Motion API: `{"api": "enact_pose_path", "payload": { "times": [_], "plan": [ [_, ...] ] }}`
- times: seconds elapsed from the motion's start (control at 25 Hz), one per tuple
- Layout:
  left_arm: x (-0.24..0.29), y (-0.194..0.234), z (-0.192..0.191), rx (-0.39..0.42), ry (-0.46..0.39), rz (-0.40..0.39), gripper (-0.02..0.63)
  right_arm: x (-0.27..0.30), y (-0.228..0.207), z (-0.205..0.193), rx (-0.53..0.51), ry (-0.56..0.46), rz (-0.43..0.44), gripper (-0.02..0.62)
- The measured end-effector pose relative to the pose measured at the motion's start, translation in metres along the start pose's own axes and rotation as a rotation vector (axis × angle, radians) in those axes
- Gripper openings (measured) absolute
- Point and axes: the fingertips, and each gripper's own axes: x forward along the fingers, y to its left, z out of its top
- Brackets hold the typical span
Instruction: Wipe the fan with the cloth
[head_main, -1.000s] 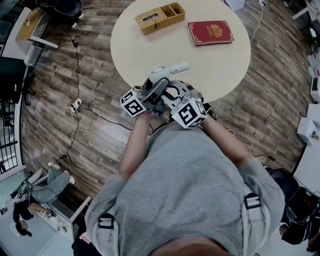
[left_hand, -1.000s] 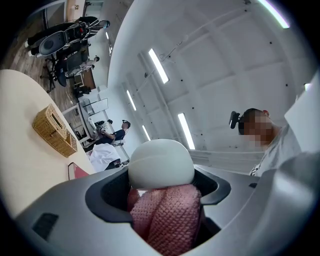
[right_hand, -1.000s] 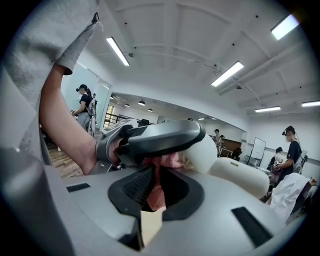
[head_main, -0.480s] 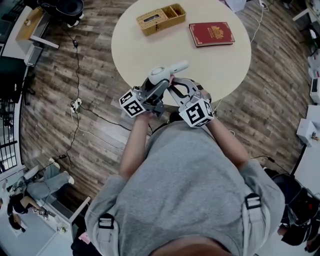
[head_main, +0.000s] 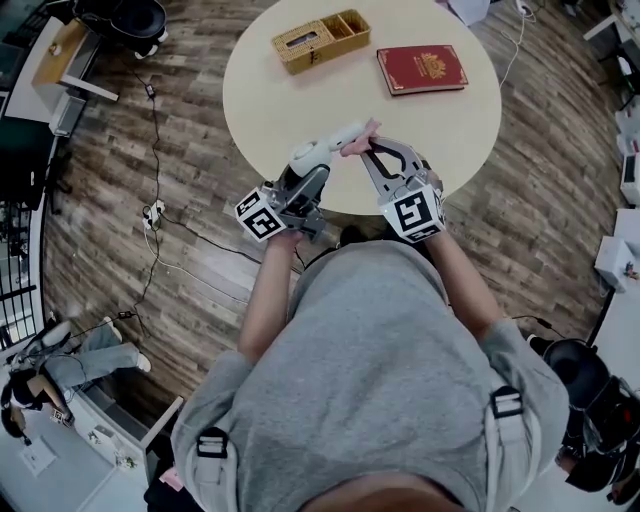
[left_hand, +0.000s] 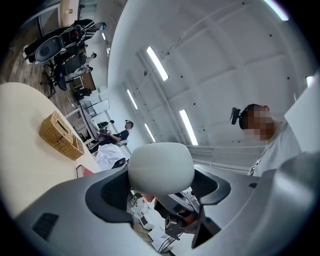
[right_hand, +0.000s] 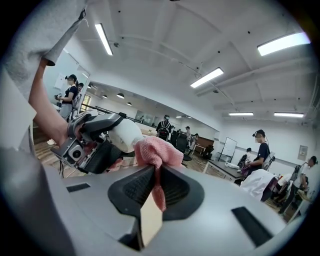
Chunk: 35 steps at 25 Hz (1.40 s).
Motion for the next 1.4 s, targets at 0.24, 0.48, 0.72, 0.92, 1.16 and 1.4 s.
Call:
{"api": "enact_pose_path", "payload": {
  "times": [0.24,0.48,0.72,0.92,1.16,1.4],
  "plan": [
    [-0.001,0.005,0.002,0.011,0.007,0.009,0.382,-0.001,-0.022,-0.013,0.004,0.022,-0.042,0.041],
    [-0.009,-0.002,-0.001,0.021,0.019,0.009,0.382,-0.01,-0.028,-0.008,0.017,0.007,-0.083,0.04],
    [-0.006,-0.002,-0.007,0.06,0.075,0.016,0.382,-0.012,-0.052,-0.004,0.047,-0.011,-0.119,0.041],
    [-0.007,0.004,-0.01,0.081,0.088,0.053,0.382,-0.01,-0.045,-0.01,0.059,-0.001,-0.098,0.041],
    [-0.011,0.007,-0.011,0.121,0.122,0.087,0.382,-0.013,-0.044,-0.022,0.081,0.017,-0.09,0.041],
    [-0.022,0.009,-0.015,0.173,0.151,0.131,0.382,-0.019,-0.047,-0.034,0.08,0.042,-0.111,0.041]
  ]
}}
